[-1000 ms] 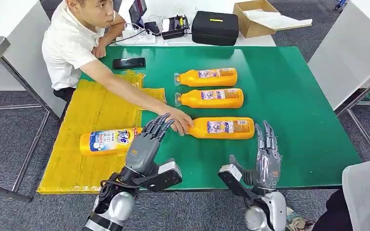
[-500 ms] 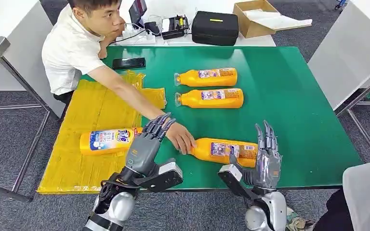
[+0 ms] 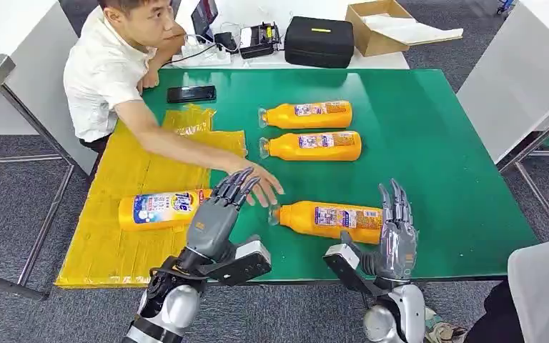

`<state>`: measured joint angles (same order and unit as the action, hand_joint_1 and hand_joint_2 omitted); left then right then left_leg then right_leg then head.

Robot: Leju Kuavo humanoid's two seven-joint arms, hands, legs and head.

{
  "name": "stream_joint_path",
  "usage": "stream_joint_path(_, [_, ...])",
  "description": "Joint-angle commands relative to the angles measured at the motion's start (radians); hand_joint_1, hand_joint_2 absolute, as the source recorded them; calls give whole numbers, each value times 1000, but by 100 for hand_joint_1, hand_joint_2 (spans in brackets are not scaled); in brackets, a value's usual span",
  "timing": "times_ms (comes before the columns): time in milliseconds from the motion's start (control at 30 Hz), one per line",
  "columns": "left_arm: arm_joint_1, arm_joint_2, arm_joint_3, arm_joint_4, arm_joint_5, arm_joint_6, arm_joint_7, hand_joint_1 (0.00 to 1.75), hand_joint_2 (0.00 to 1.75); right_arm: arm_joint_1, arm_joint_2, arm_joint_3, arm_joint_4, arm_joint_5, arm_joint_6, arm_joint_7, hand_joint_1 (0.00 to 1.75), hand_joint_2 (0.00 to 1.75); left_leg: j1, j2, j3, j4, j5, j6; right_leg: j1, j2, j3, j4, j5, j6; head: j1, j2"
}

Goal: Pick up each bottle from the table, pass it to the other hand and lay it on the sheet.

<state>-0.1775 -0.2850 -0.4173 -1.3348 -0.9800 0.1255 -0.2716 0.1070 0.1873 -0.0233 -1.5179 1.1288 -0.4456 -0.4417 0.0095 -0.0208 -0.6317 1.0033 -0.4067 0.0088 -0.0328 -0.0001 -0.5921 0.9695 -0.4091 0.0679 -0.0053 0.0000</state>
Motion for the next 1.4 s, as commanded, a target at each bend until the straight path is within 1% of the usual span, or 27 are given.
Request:
stream_joint_path(33, [-5,26,-19,15,2,-6,2,0,175,-14,-15,-6,37,0,-3,2,0,175,1,2,4,-1,-2,0,1,1,4,-1,-1,-3,0,0])
stream_joint_path(100, [-5,26,-19,15,2,-6,2,0,175,-14,-15,-6,37,0,-3,2,0,175,1,3,7,0,-3,0,2,1,7,-1,-2,-5,0,0])
stream_joint_path(200, [-5,26,-19,15,2,-6,2,0,175,-14,-15,-6,37,0,-3,2,0,175,1,2,4,-1,-1,0,1,0,4,-1,-1,-3,0,0])
stream_joint_path(267, [-5,26,-19,15,2,-6,2,0,175,-14,-15,-6,37,0,-3,2,0,175,1,3,7,0,-3,0,2,1,7,-1,-2,-5,0,0])
stream_joint_path(367, [-5,26,-19,15,2,-6,2,0,175,-14,-15,-6,37,0,-3,2,0,175,1,2,4,-1,-1,0,1,1,4,-1,-1,-3,0,0])
stream_joint_path(433, [-5,26,-19,15,2,-6,2,0,175,-14,-15,-6,37,0,-3,2,0,175,1,3,6,0,-3,0,2,1,6,-1,-2,-5,0,0])
stream_joint_path(467, [-5,26,-19,15,2,-6,2,0,175,-14,-15,-6,37,0,-3,2,0,175,1,2,4,-1,-2,0,1,1,4,-1,-1,-3,0,0])
stream_joint_path(533, [-5,26,-19,15,2,-6,2,0,175,-14,-15,-6,37,0,-3,2,0,175,1,3,7,0,-3,0,2,1,7,-1,-2,-5,0,0])
stream_joint_path(567, [-5,26,-19,15,2,-6,2,0,175,-14,-15,-6,37,0,-3,2,0,175,1,3,5,0,-2,0,2,1,5,-1,-1,-4,0,0])
stream_joint_path(600, [-5,26,-19,15,2,-6,2,0,175,-14,-15,-6,37,0,-3,2,0,175,1,3,6,0,-3,0,2,1,6,-1,-2,-4,0,0])
stream_joint_path(633, [44,-64,26,77,379,-336,-20,0,175,-145,-151,32,319,330,347,369,0,175,1,2,4,0,-1,0,1,1,4,-1,-1,-3,0,0])
stream_joint_path(667, [37,-64,-65,160,501,-219,-48,0,175,-282,-184,11,640,290,160,312,0,175,1,3,6,-1,-2,1,2,2,7,-4,0,-3,0,0])
stream_joint_path(700, [29,-64,-102,196,521,-171,-59,0,175,-341,-192,1,775,278,83,284,0,175,2,7,9,-2,-2,1,3,5,10,-6,1,-3,0,0])
stream_joint_path(733, [27,-63,-111,204,526,-161,-61,0,175,-354,-194,-2,804,278,68,278,0,175,2,9,13,-5,-2,2,3,7,14,-10,3,-3,-1,0])
stream_joint_path(833, [22,-53,-107,189,533,-162,-59,0,175,-347,-184,-2,789,280,71,279,0,175,1,6,10,-1,-2,1,3,3,10,-6,2,-4,0,0])
stream_joint_path(867, [21,-49,-109,181,539,-167,-55,0,175,-338,-181,-2,769,282,76,281,0,175,-2,2,4,-1,2,3,-1,-2,4,-3,2,-3,0,0])
stream_joint_path(933, [20,-44,-110,174,543,-169,-51,0,175,-329,-179,-2,749,286,83,285,0,175,0,0,5,0,0,3,2,-2,7,-3,0,-4,-1,0])
stream_joint_path(967, [20,-44,-110,174,543,-169,-51,0,175,-329,-179,-2,749,286,83,285,0,175,-1,2,3,0,1,3,1,-1,4,-3,1,-1,-1,0])
stream_joint_path(1067, [20,-44,-110,174,543,-169,-51,0,175,-329,-179,-2,749,286,83,285,0,175,0,2,7,0,-1,3,2,-1,9,-3,0,-3,-1,0])
stream_joint_path(1100, [20,-44,-110,174,543,-169,-51,0,175,-329,-179,-2,749,286,83,285,0,175,-1,1,5,0,1,3,2,-1,5,-2,1,-1,-1,0])
stream_joint_path(1167, [20,-44,-110,174,543,-169,-51,0,175,-329,-179,-2,749,286,83,285,0,175,0,3,7,1,0,3,2,-1,8,-3,1,-2,-1,0])
stream_joint_path(1200, [20,-44,-110,174,543,-169,-51,0,175,-329,-179,-2,749,286,83,285,0,175,-1,2,6,0,1,3,1,-1,5,-2,2,-1,-1,0])
stream_joint_path(1267, [20,-44,-110,174,543,-169,-51,0,175,-329,-179,-2,749,286,83,285,0,175,0,3,7,0,0,3,2,-1,7,-3,2,-2,-1,0])
stream_joint_path(1300, [20,-44,-110,174,543,-169,-51,0,175,-329,-179,-2,749,286,83,285,0,175,0,2,6,0,1,3,1,-1,6,-2,2,-1,-1,0])
stream_joint_path(1400, [20,-44,-110,174,543,-169,-51,0,175,-329,-179,-2,749,286,83,285,0,175,0,2,8,0,1,3,2,-1,7,-3,3,-4,-1,0])
